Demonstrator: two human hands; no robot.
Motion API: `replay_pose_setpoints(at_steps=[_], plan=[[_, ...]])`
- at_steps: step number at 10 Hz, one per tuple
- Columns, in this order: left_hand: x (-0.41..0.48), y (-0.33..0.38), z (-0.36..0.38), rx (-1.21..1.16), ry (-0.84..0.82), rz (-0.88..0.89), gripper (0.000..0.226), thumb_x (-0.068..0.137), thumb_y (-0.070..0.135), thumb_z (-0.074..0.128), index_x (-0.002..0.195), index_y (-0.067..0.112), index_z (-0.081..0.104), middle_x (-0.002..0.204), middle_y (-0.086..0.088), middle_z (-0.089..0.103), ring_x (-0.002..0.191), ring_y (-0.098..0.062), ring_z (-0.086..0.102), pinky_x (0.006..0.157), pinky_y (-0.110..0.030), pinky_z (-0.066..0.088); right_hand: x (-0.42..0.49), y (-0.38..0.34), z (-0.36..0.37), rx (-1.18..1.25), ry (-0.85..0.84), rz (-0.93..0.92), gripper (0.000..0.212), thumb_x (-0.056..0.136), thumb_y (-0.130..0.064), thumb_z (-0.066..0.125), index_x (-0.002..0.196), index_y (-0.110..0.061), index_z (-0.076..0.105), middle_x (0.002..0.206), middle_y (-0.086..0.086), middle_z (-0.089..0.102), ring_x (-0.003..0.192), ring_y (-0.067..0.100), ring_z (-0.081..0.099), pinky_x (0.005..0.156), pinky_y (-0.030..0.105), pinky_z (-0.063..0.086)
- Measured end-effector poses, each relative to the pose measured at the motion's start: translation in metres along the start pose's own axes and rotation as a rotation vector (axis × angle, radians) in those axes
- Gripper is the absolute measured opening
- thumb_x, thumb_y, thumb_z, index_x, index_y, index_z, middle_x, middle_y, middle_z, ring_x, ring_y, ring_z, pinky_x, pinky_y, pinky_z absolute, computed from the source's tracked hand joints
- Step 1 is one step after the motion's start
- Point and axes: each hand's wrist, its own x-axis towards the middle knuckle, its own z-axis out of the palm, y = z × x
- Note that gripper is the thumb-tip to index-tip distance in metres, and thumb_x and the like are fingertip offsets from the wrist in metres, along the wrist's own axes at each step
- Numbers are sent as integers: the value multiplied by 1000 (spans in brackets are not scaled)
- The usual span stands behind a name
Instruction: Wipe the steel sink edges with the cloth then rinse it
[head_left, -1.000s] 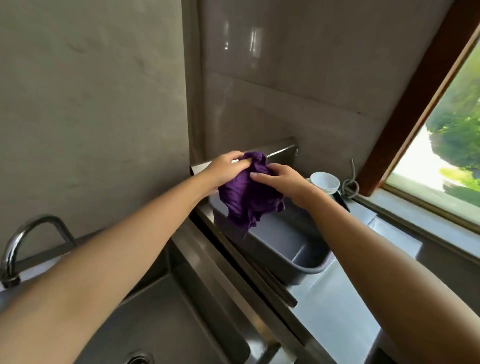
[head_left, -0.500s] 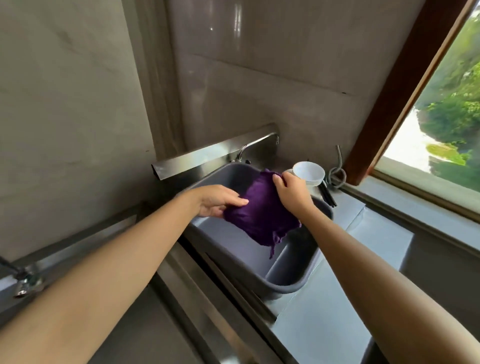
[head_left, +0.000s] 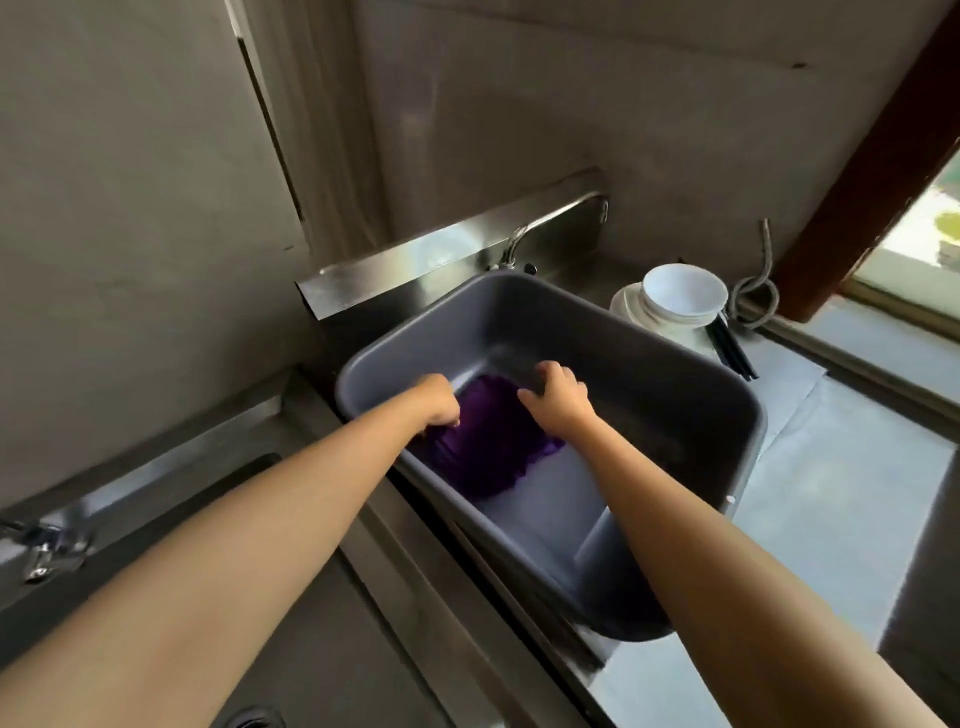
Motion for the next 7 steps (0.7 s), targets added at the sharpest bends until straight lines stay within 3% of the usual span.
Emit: replay_pose_setpoints(at_steps=[1,2,3,5,6,7], plan=[[5,3,1,369,-52,88,57,89,21,61,142,17,40,142,-9,44,127,-28,46,96,-33,46,-13,-3,18,-245,24,-162,54,88,-36,57,130,-6,41,132,17,43,121,38,37,98,46,38],[7,7,4,580,-147,165,57,91,13,57,143,27,38,145,-8,39,128,-28,45,101,-34,44,-29,-11,38,-462,-120,-285,63,81,-48,62,125,-8,42,127,15,42,119,34,38,92,47,41],[8,6,6,694,-296,213,60,91,15,58,145,25,33,144,-7,44,124,-27,50,98,-35,44,-35,-15,46,-620,-210,-319,70,79,-48,65,130,-10,37,129,13,38,119,33,37,91,44,42],[7,1,-4,729,-371,209,57,94,29,51,147,23,30,154,-2,31,136,-25,36,110,-35,34,-48,-12,41,-641,-320,-315,62,85,-35,62,134,-10,34,133,13,36,124,33,35,93,45,43],[7,-6,-9,686,-374,207,53,95,35,48,144,20,37,152,-2,34,134,-26,39,110,-36,34,-54,-19,22,-626,-501,-259,67,87,-41,58,142,-15,30,142,11,38,130,33,36,104,45,38],[-2,-9,-19,584,-389,206,49,94,38,48,141,21,42,148,-3,40,129,-26,46,108,-38,38,-51,-42,-12,-590,-672,-165,56,92,-43,48,140,-16,38,140,8,46,125,28,47,103,39,40]])
